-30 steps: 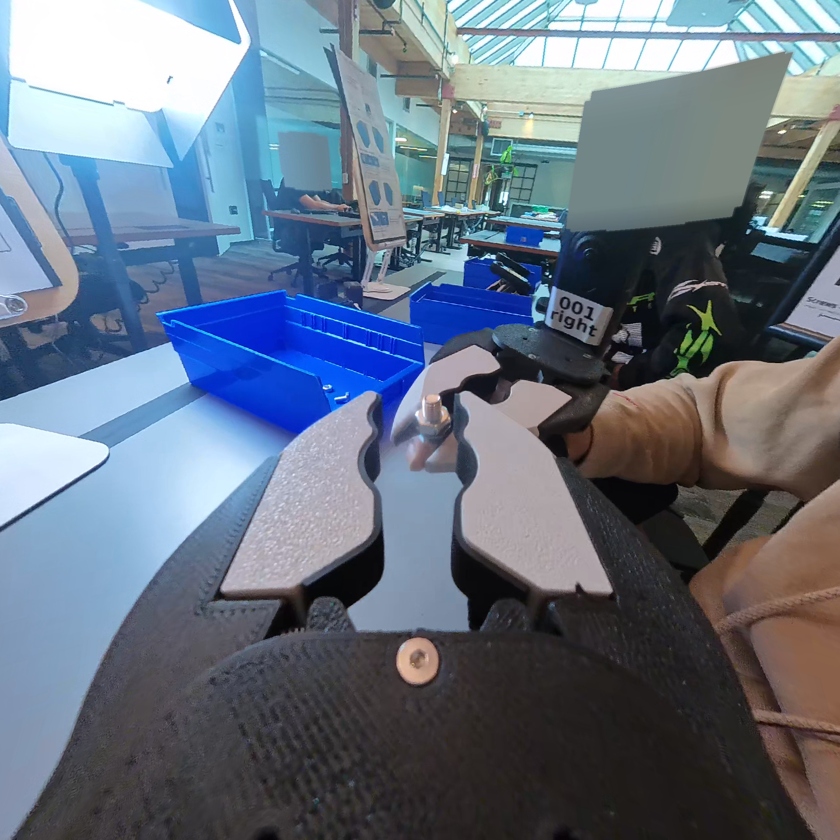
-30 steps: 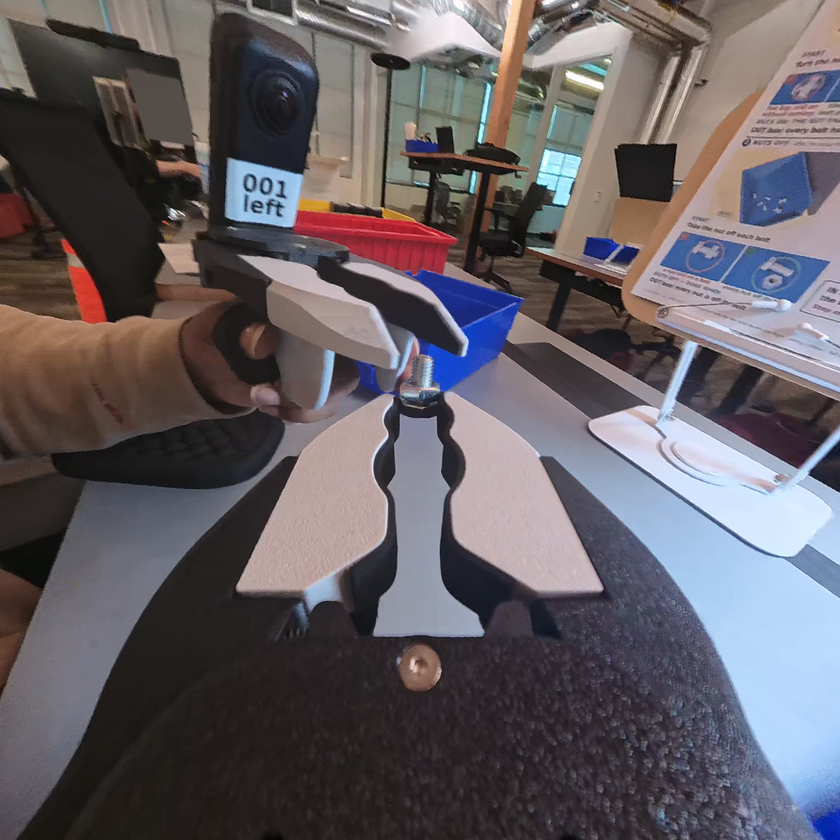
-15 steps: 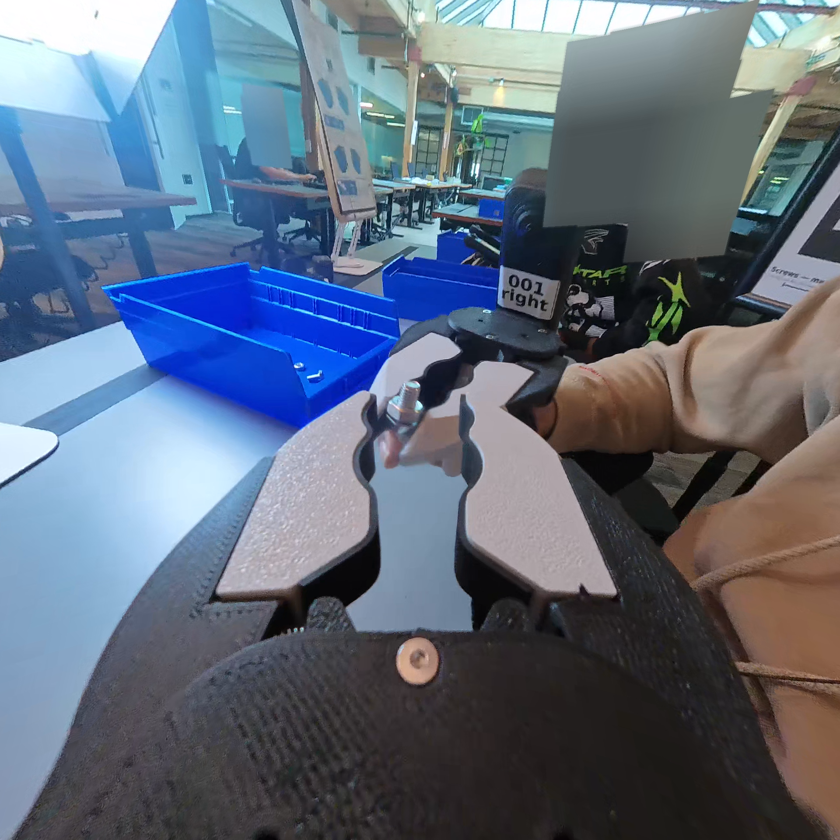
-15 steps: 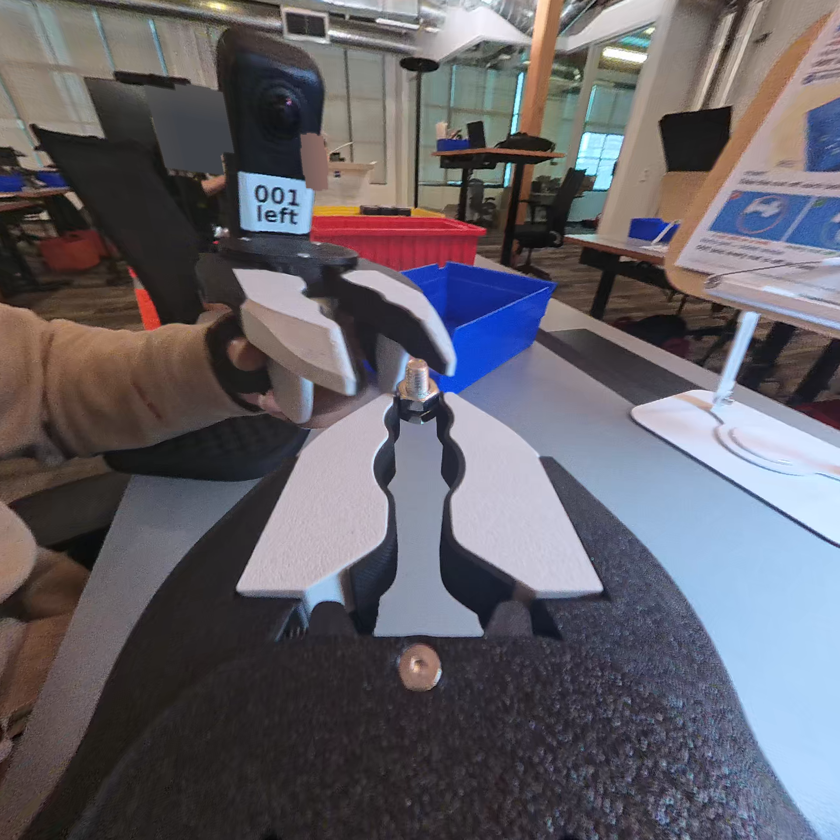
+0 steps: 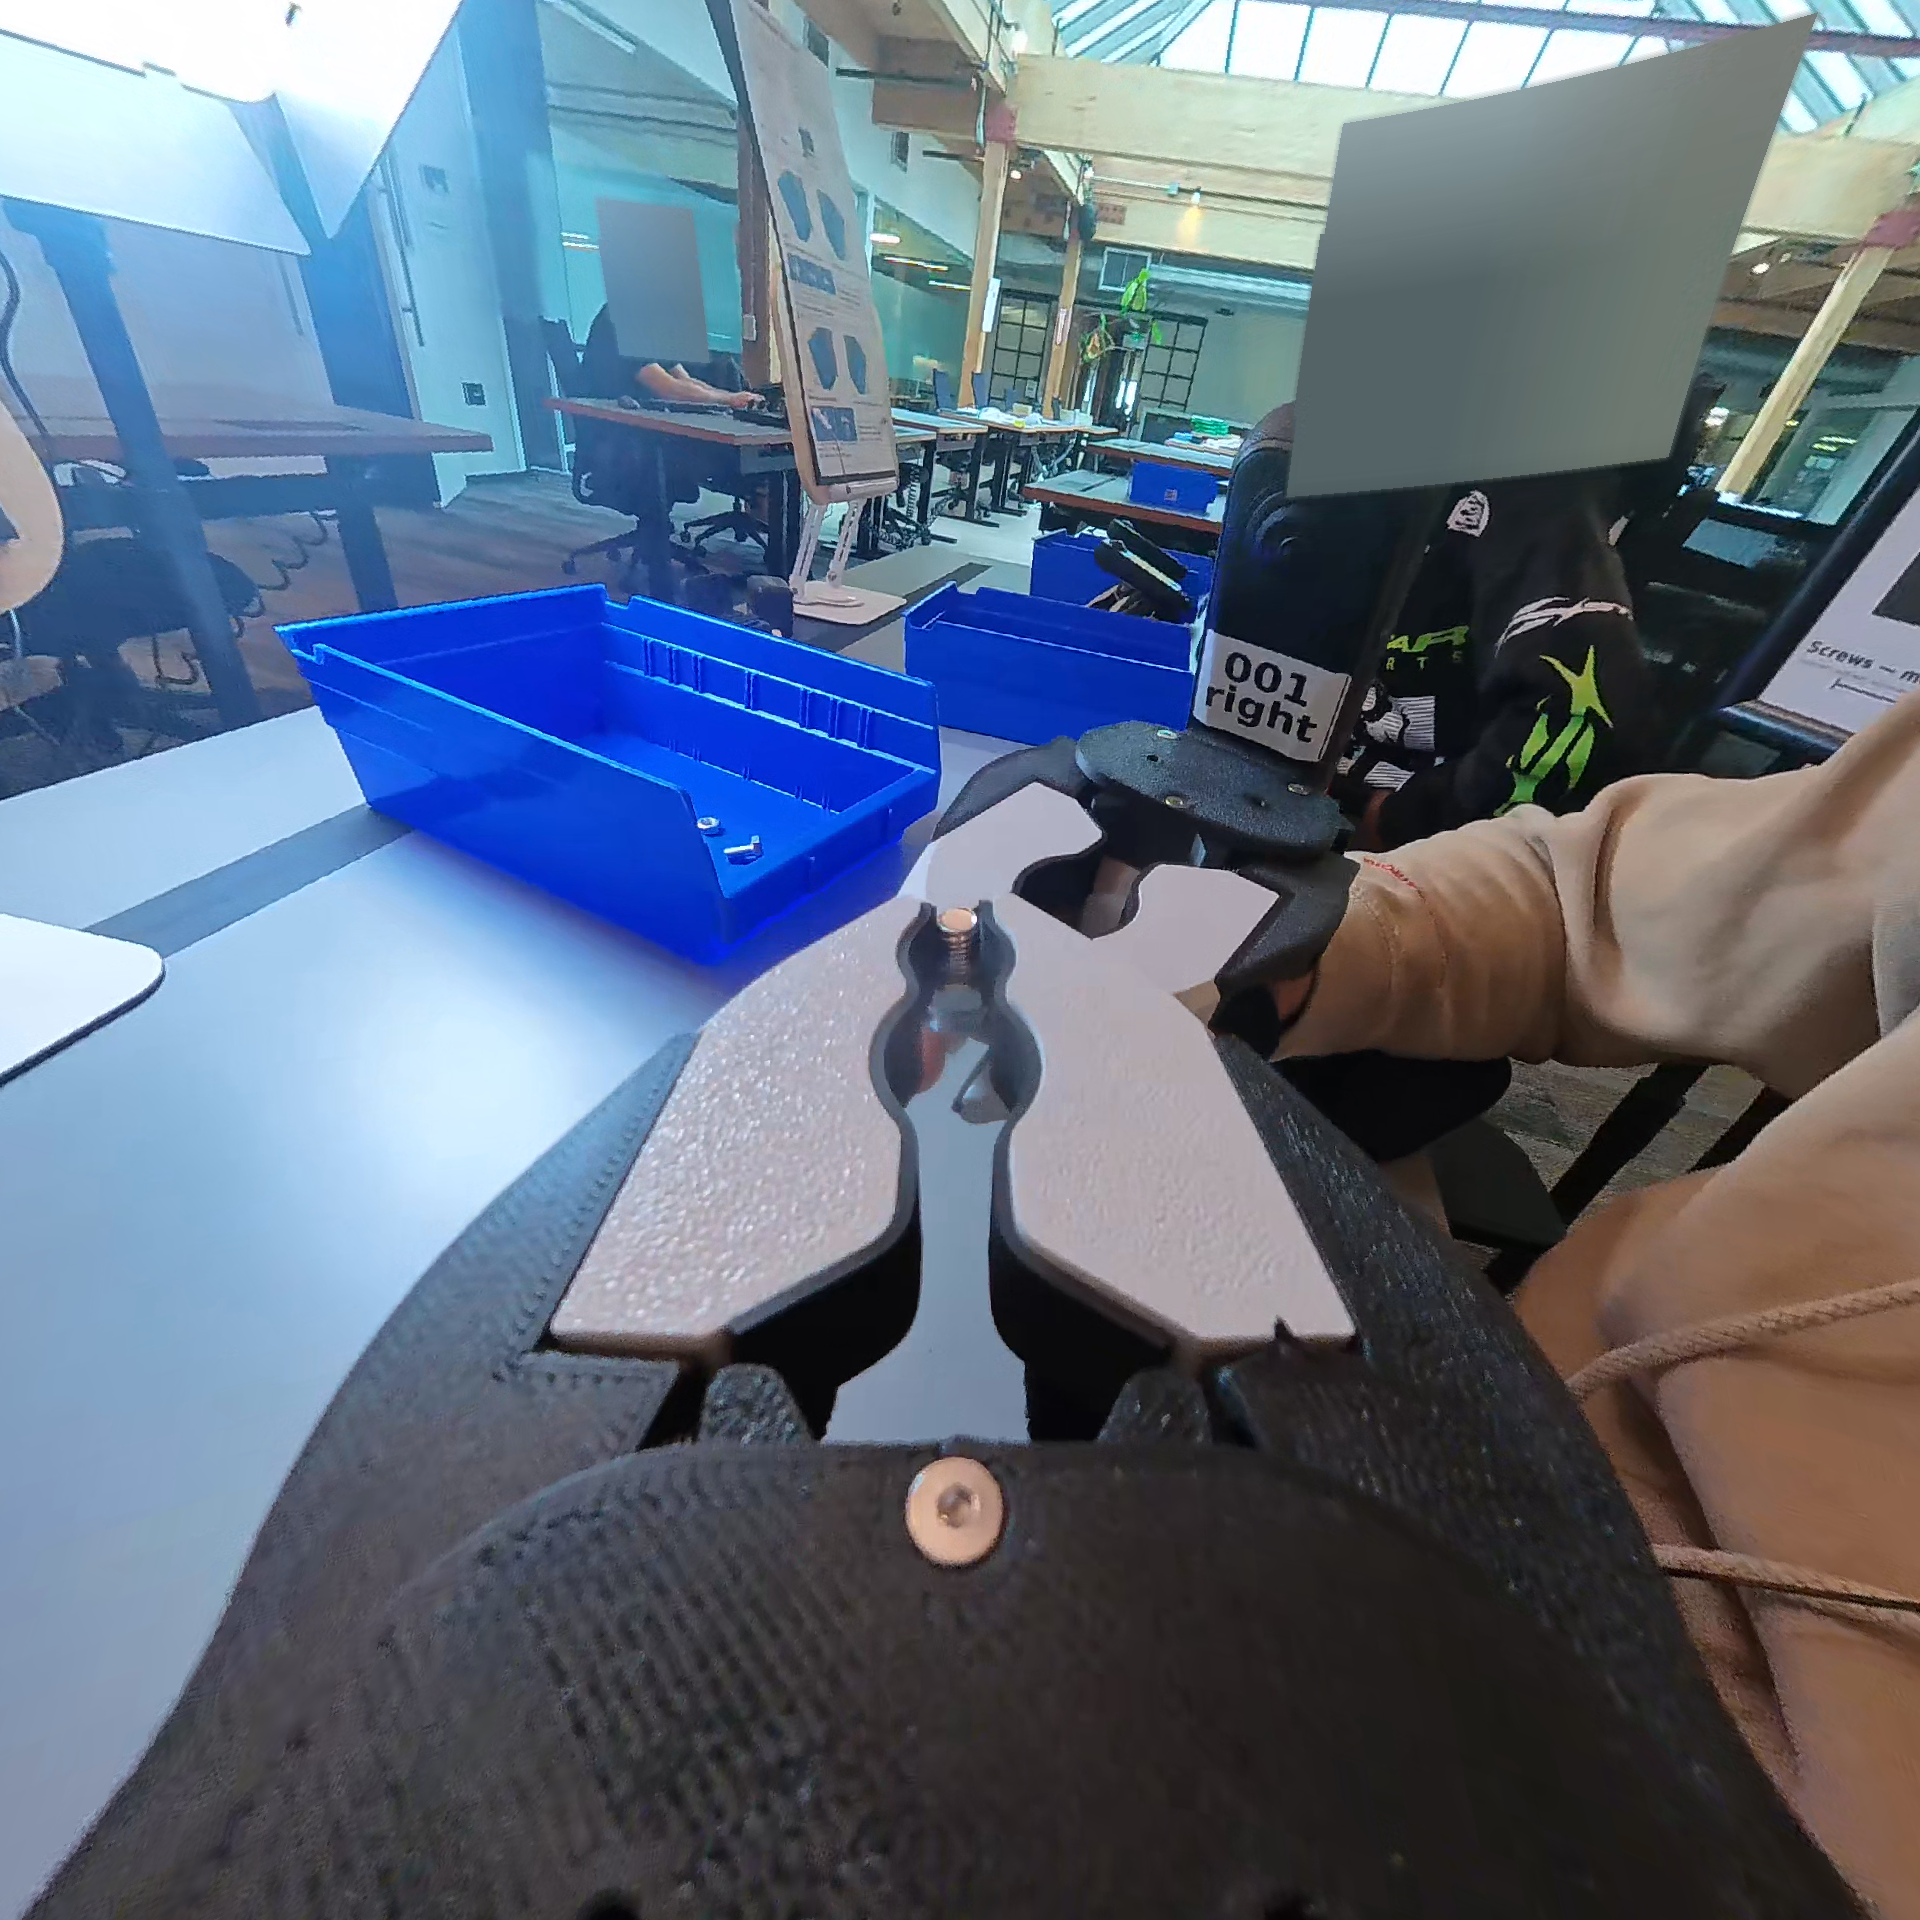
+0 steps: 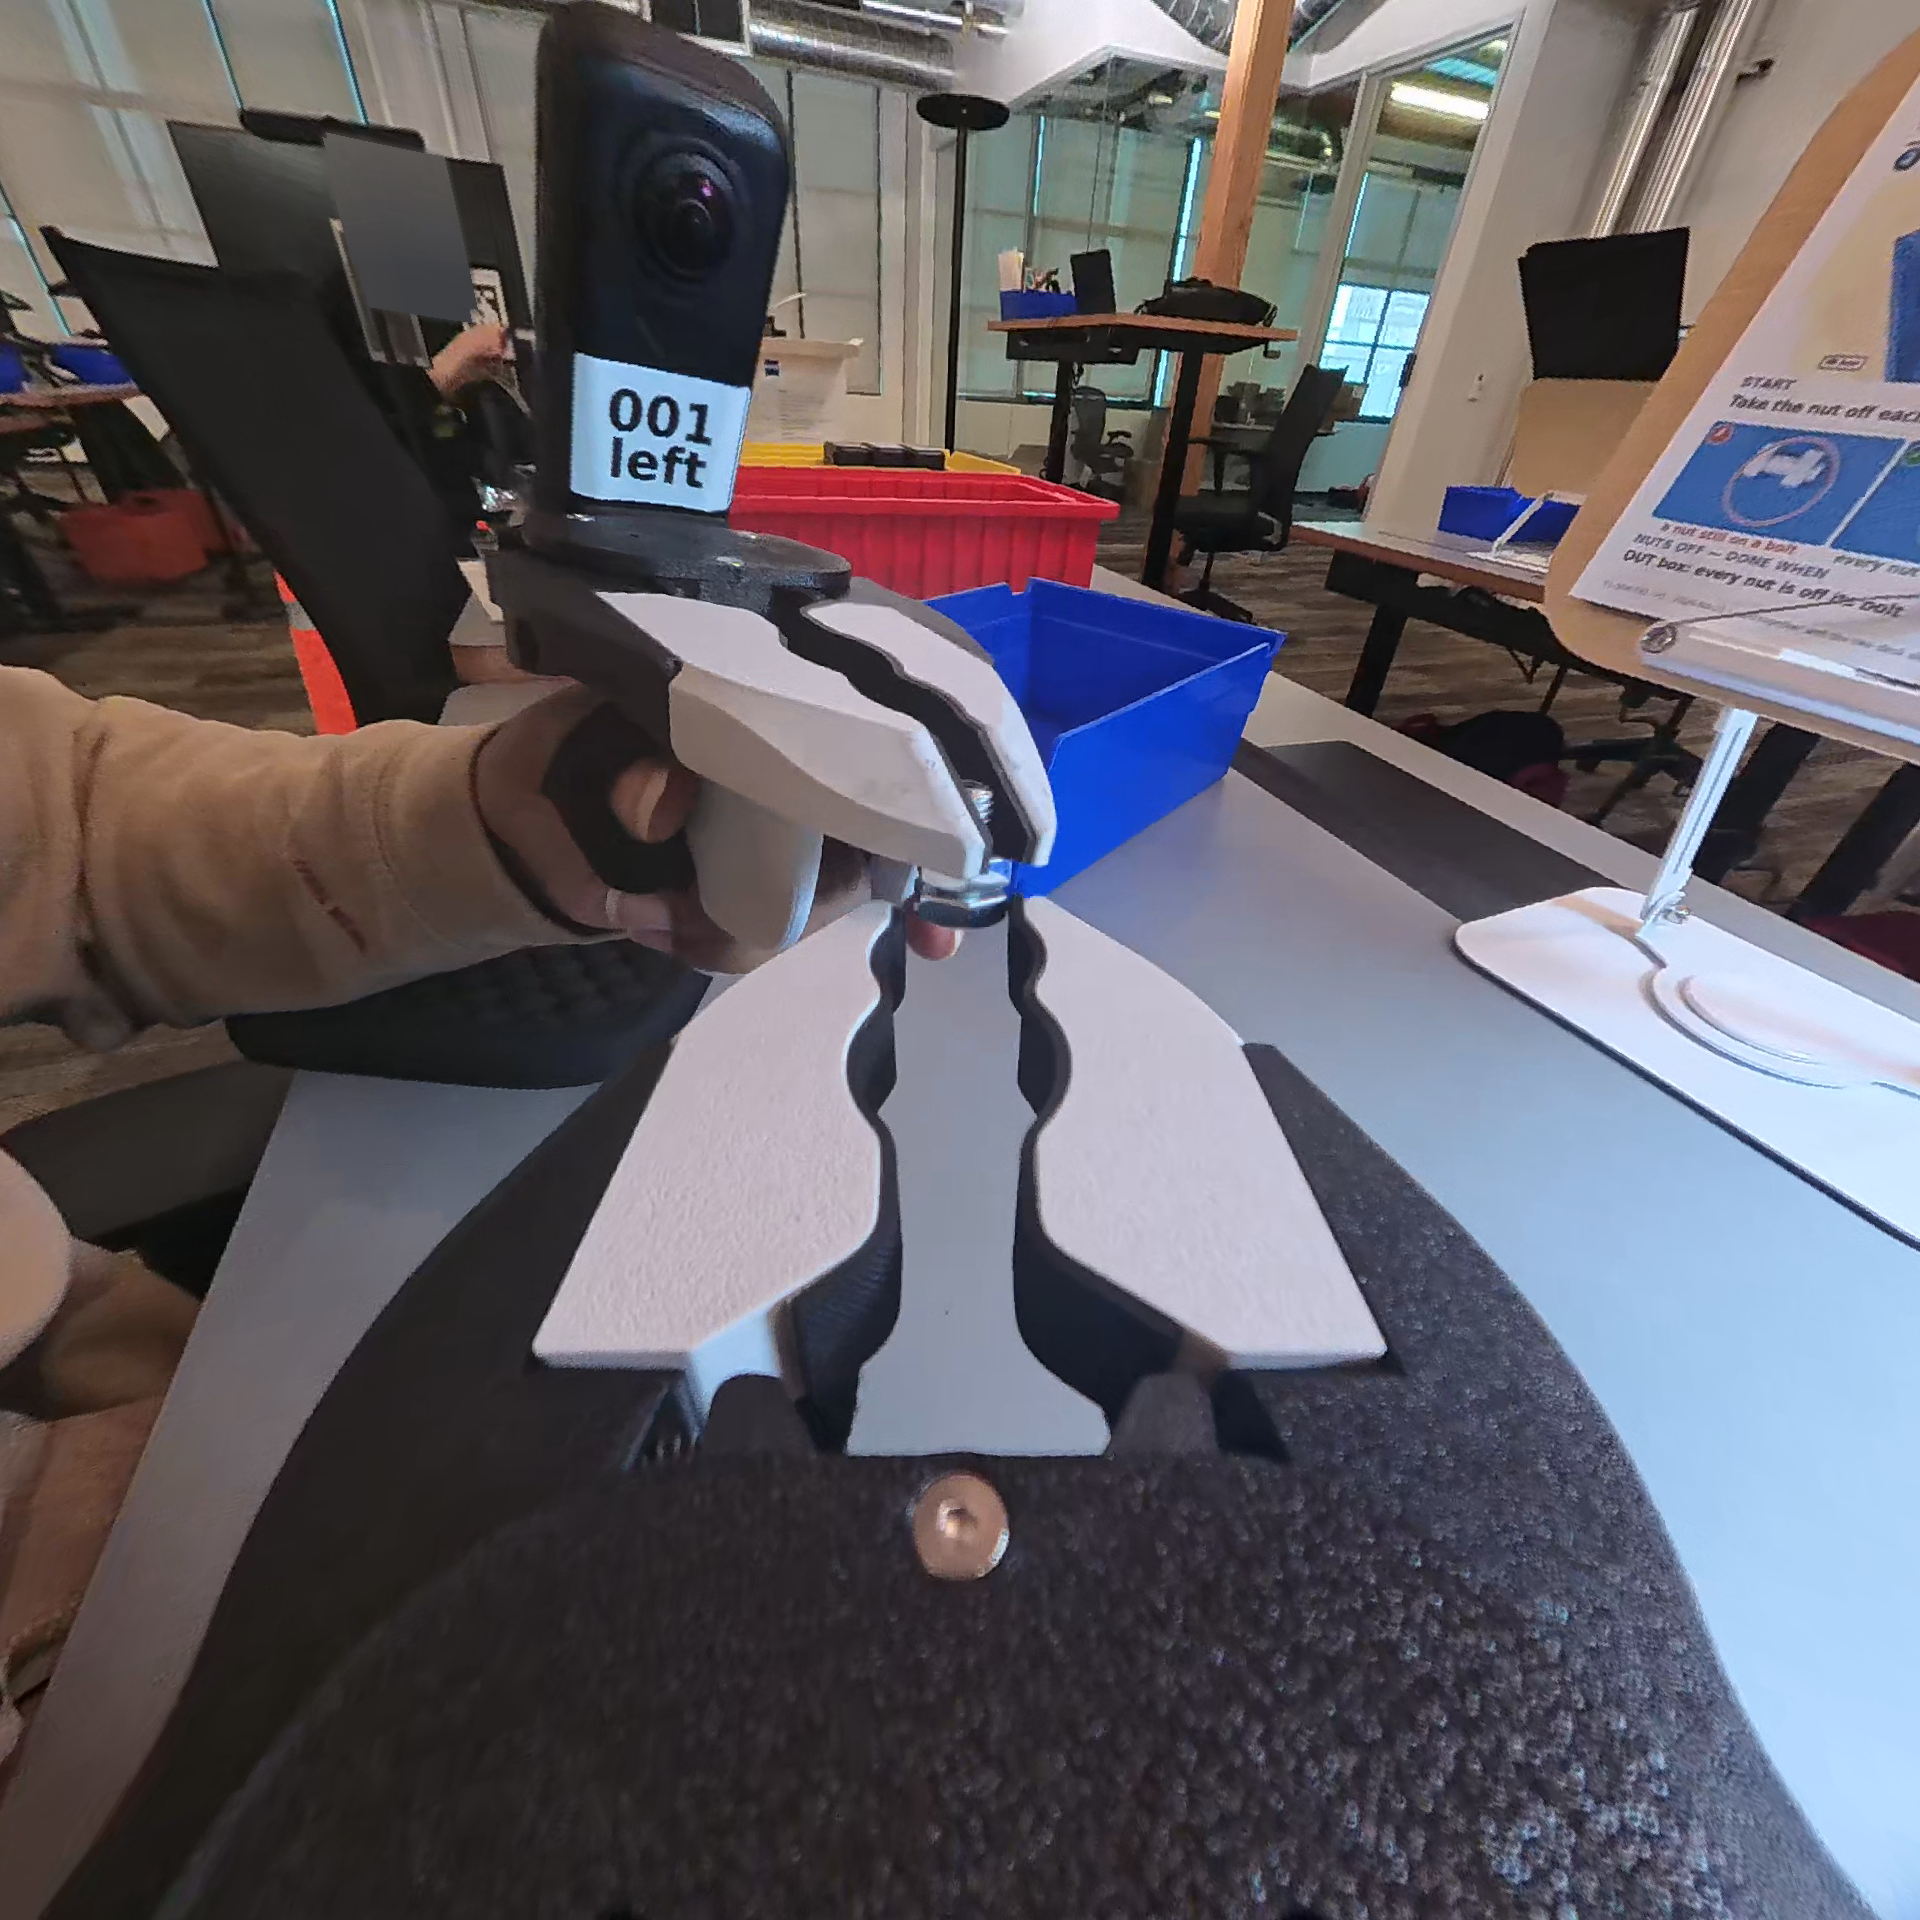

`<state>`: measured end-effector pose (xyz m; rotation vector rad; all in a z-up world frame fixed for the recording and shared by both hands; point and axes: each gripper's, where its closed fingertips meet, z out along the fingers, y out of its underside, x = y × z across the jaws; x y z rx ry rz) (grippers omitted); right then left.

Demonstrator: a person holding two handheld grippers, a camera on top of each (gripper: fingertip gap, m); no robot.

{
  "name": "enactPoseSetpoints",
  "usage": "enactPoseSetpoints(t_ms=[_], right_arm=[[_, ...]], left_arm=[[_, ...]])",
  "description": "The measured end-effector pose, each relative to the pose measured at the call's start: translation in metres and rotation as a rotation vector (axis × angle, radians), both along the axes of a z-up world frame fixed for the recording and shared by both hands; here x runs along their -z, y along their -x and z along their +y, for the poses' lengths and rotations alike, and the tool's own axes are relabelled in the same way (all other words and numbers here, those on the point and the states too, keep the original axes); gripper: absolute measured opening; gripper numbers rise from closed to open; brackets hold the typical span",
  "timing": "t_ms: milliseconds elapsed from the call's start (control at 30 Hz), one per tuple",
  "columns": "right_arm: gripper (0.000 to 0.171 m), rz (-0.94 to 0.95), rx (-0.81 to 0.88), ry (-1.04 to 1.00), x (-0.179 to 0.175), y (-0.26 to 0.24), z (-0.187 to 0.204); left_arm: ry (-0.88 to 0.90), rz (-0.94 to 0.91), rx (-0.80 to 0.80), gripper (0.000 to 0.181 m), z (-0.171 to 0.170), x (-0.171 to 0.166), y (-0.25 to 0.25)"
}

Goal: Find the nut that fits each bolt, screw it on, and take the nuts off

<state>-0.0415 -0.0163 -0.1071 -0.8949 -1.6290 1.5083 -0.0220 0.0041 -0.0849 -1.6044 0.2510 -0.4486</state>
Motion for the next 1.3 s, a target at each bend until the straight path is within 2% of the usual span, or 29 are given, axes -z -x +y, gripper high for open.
enactPoseSetpoints(t_ms=[300, 367, 500, 567, 600, 667, 800, 933, 967, 1000, 1100, 1200, 1300], right_arm=[[0.015, -0.005, -0.004, 0.018, -0.002, -0.001, 0.0], [0.015, -0.004, -0.003, 0.029, -0.003, -0.001, 0.002], [0.015, -0.013, 0.017, 0.046, -0.003, 0.0, 0.01], [0.015, -0.015, 0.07, 0.065, -0.004, 0.004, 0.021], [0.015, -0.023, 0.084, 0.08, -0.004, 0.005, 0.027], [0.015, -0.027, 0.087, 0.093, -0.005, 0.005, 0.031], [0.015, -0.024, 0.036, 0.057, -0.004, 0.002, 0.015], [0.015, -0.03, 0.026, 0.06, -0.003, 0.002, 0.013], [0.015, -0.025, 0.054, 0.053, -0.004, 0.003, 0.017], [0.015, -0.025, 0.076, 0.05, -0.004, 0.004, 0.022], [0.014, -0.04, 0.079, 0.083, -0.004, 0.004, 0.029], [0.015, -0.041, 0.041, 0.065, -0.003, 0.003, 0.017], [0.015, -0.047, 0.014, 0.054, -0.001, 0.001, 0.009]], left_arm=[[-0.012, -0.004, 0.003, 0.008, 0.0, -0.001, -0.003], [-0.02, -0.017, 0.014, 0.034, -0.002, -0.004, -0.002], [0.008, 0.024, 0.065, 0.04, -0.005, 0.002, -0.01], [-0.03, 0.012, 0.126, 0.005, -0.015, -0.007, -0.014], [-0.04, -0.015, 0.134, 0.005, -0.018, -0.012, -0.014], [-0.032, 0.003, 0.101, 0.014, -0.015, -0.009, -0.01], [0.001, 0.009, 0.026, 0.044, -0.001, 0.004, -0.004], [0.02, 0.018, 0.077, 0.039, -0.006, 0.004, -0.01], [-0.004, -0.003, 0.122, 0.015, -0.012, -0.002, -0.011], [-0.048, -0.05, 0.178, 0.004, -0.02, -0.012, -0.016], [-0.055, 0.007, 0.122, 0.016, -0.016, -0.011, -0.013], [-0.034, 0.038, 0.041, 0.04, -0.005, -0.002, -0.006], [-0.025, 0.072, 0.053, 0.042, -0.004, 0.003, -0.012]])
